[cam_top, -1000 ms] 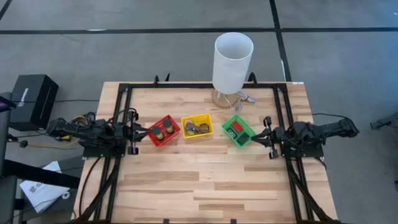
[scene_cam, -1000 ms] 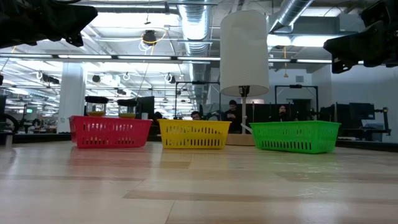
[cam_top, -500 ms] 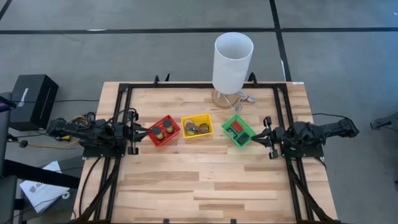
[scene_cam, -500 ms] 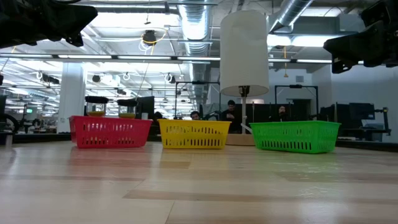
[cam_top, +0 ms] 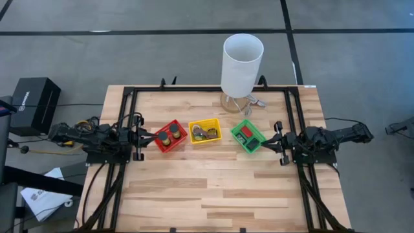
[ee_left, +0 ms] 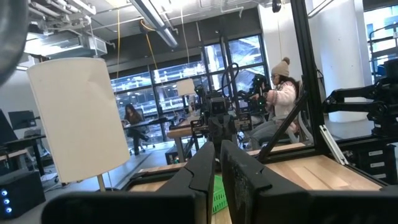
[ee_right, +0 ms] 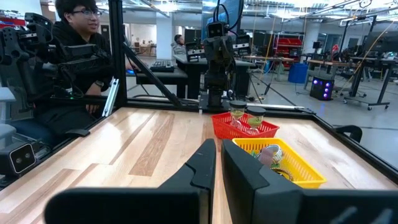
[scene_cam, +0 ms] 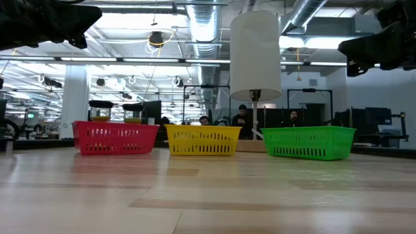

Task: Pick & Place Office items
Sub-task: Return to Home Position

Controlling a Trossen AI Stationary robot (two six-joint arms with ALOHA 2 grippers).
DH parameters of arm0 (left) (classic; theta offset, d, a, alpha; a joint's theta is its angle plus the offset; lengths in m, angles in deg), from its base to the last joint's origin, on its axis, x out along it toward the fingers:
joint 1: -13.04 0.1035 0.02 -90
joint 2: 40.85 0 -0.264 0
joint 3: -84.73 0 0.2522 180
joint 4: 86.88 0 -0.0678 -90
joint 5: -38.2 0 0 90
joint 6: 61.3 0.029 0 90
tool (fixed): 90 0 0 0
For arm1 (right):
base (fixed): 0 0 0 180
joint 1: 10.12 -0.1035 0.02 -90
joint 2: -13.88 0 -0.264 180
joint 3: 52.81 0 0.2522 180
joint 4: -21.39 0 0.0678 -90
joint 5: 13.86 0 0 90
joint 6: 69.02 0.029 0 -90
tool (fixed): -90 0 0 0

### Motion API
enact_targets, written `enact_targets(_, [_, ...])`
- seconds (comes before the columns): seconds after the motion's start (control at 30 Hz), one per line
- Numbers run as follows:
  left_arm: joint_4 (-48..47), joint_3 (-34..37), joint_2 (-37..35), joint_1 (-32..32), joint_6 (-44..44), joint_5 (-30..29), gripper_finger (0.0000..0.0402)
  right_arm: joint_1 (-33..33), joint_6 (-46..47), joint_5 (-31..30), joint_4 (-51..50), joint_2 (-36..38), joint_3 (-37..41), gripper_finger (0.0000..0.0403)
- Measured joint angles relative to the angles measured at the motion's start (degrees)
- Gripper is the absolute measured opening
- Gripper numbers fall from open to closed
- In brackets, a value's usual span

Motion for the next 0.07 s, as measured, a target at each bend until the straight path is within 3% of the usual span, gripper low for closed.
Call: enact_targets(0.07, [0.0, 0.0, 0.0, 0.0, 0.0, 0.0, 0.0023, 0.0, 0.0, 0.0, 0.0, 0.0, 0.0, 0.0019])
